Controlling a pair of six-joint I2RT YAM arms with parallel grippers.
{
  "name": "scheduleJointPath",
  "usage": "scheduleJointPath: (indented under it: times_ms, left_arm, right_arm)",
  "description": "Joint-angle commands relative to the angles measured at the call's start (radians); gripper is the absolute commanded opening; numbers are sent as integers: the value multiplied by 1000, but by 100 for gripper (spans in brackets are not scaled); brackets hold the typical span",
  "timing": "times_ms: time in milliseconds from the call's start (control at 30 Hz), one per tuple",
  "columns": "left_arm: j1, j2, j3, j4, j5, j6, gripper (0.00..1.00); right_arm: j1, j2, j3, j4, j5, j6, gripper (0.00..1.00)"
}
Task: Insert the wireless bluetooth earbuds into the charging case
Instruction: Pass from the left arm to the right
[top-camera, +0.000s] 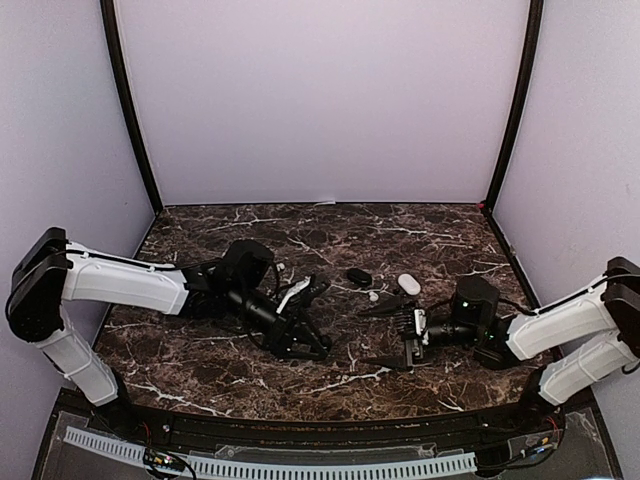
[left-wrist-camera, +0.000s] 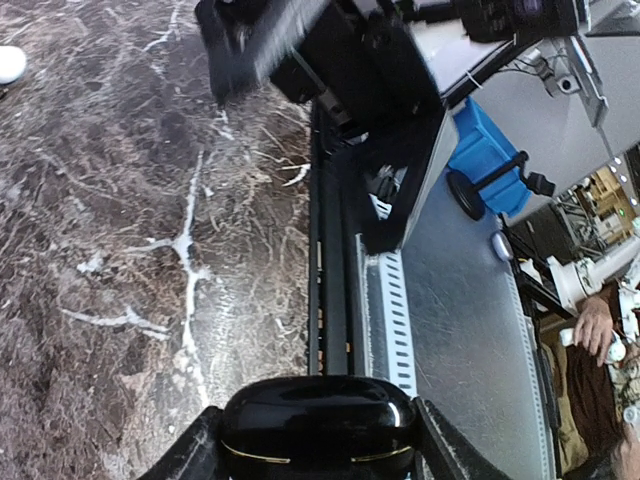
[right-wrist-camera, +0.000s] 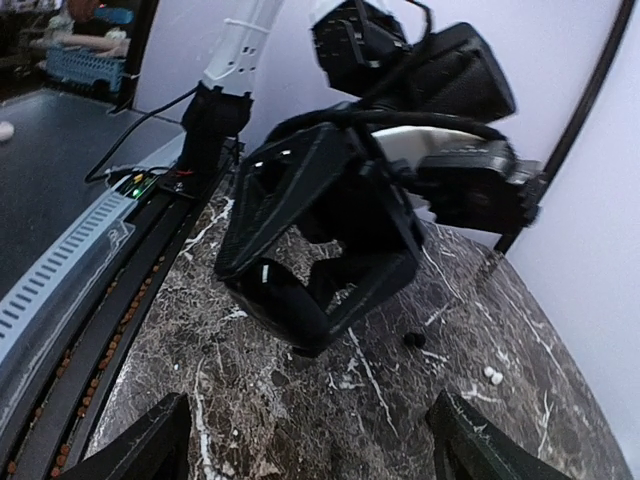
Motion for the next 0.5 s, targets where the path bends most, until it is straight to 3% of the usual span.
scheduleJointPath:
  times_ms: [0,167,467]
  left_arm:
    - [-2,13,46,-39,91,57,60]
    - [-2,49,79,-78,118,64,60]
    - [-2,69,100,-94,139,60,60]
  right_arm:
    - [47,54,63,-58,5,-260,81]
    - [89,104,156,-174,-13,-354,75]
    - [129,164,230,-236,-16,-399,66]
